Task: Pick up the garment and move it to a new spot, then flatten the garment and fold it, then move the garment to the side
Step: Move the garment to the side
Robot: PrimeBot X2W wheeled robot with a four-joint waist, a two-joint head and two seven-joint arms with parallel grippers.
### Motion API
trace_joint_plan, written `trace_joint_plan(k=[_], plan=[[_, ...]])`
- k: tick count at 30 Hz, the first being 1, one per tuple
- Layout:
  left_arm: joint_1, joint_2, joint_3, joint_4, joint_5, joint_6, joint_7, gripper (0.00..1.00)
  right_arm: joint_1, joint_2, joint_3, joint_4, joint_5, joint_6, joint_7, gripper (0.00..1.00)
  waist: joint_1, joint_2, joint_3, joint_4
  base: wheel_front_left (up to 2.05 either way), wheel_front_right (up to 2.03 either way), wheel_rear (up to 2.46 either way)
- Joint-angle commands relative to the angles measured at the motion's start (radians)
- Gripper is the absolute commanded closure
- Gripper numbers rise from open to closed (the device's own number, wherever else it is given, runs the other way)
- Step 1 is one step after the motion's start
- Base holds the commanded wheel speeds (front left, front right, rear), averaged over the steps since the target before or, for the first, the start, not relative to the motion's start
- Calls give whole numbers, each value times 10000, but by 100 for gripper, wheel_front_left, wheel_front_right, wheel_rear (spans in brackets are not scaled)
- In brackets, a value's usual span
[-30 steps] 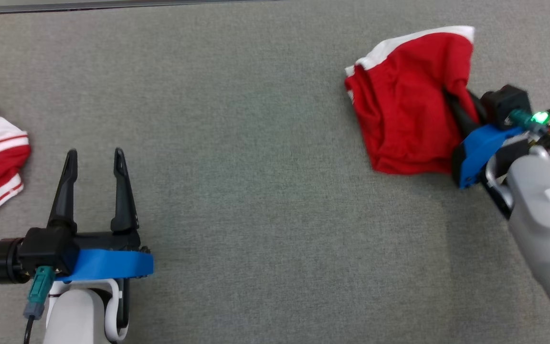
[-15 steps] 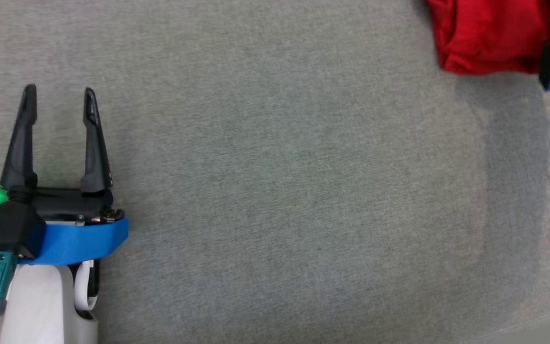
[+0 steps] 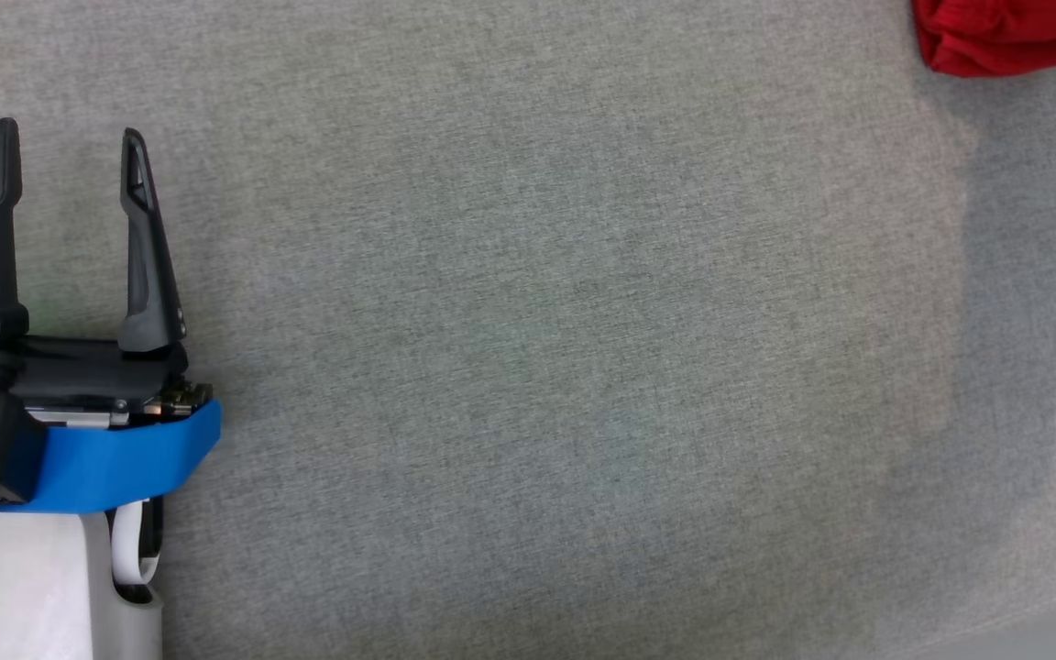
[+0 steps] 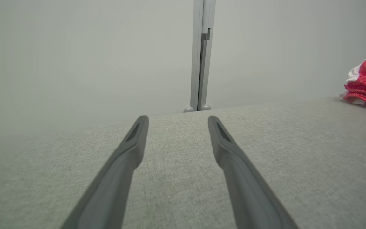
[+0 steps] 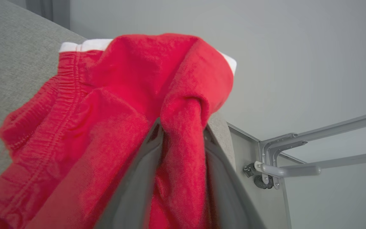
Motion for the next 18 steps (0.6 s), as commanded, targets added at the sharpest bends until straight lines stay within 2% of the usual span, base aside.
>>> trace_joint_plan(k=[1, 6, 11, 16, 18], plan=[[46, 87, 86, 210, -38, 79, 37, 0, -183, 135, -23, 296, 74, -2, 132, 0, 0, -2, -32, 65, 0, 0, 0], [147, -25, 57, 469, -160, 163, -22, 0, -492, 170, -188, 1182, -335, -2, -340, 0, 0, -2, -319, 244, 0, 0, 0], [272, -140, 96, 833, -309, 239, -72, 0, -426, 511, -564, 1665, -344, -2, -1022, 0, 0, -2, -904, 376, 0, 0, 0], [581, -300, 228, 1250, -523, 298, -89, 0, 251, 987, -935, 1237, -321, -1, -1423, 0, 0, -2, -1788, 588, 0, 0, 0], [805, -349, 317, 1424, -599, 343, -90, 0, 570, 1149, -1154, 662, -354, -2, -1433, 0, 0, -2, -2198, 693, 0, 0, 0]])
